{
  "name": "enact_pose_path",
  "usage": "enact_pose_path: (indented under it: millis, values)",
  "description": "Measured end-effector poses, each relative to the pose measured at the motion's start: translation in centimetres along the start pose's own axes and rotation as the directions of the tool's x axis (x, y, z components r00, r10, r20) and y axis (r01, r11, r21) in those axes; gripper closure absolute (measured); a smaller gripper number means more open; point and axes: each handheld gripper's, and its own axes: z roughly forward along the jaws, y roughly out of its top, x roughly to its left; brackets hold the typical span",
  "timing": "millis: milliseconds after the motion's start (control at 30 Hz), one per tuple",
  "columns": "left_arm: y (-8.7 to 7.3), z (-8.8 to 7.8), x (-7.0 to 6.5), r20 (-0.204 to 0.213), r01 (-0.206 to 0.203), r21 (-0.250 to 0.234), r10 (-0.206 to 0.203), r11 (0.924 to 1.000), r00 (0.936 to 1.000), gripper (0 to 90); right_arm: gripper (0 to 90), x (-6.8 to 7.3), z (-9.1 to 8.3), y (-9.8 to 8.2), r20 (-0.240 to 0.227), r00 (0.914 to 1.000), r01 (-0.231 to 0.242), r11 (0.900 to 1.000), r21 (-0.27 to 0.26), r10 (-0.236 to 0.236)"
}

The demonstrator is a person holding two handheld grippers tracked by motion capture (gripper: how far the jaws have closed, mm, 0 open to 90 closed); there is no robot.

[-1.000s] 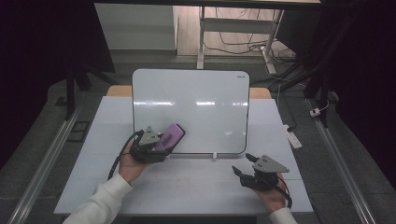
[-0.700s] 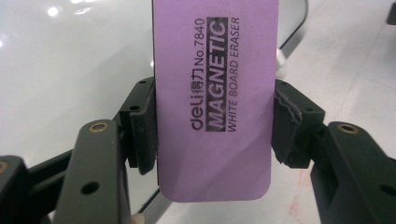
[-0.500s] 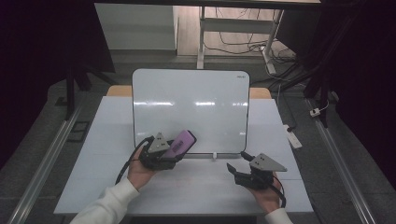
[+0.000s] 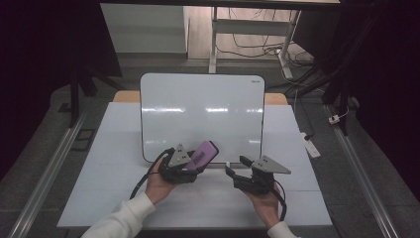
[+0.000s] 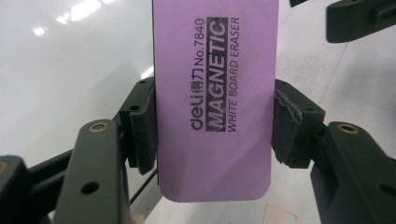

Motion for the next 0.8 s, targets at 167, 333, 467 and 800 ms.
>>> enact_pose_path:
  millis: [167, 333, 467, 800]
  values:
    - [0.1, 0.5, -0.3, -0.007, -0.003, 0.006, 0.003, 1.0000, 1.0000, 40.7, 33.9, 0.3, 0.8, 0.2, -0.034, 0.9964, -0.078, 0.997, -0.027, 0.078]
    - [0.2, 0.8, -0.4, -0.011, -0.006, 0.008, 0.006, 0.9999, 0.9999, 40.7, 37.4, 0.7, 1.7, 0.6, -0.073, 0.9876, -0.142, 0.989, -0.047, 0.139]
    - [0.2, 1.0, -0.6, -0.014, -0.011, 0.012, 0.011, 0.9999, 0.9998, 40.7, 40.7, 1.3, 2.5, 1.0, -0.100, 0.9832, -0.158, 0.986, -0.054, 0.152]
    - [0.4, 1.3, -1.4, -0.046, -0.025, -0.001, 0.024, 0.9997, 0.9986, 40.6, 51.3, 1.9, 3.9, 1.1, -0.151, 0.9561, -0.262, 0.964, -0.052, 0.251]
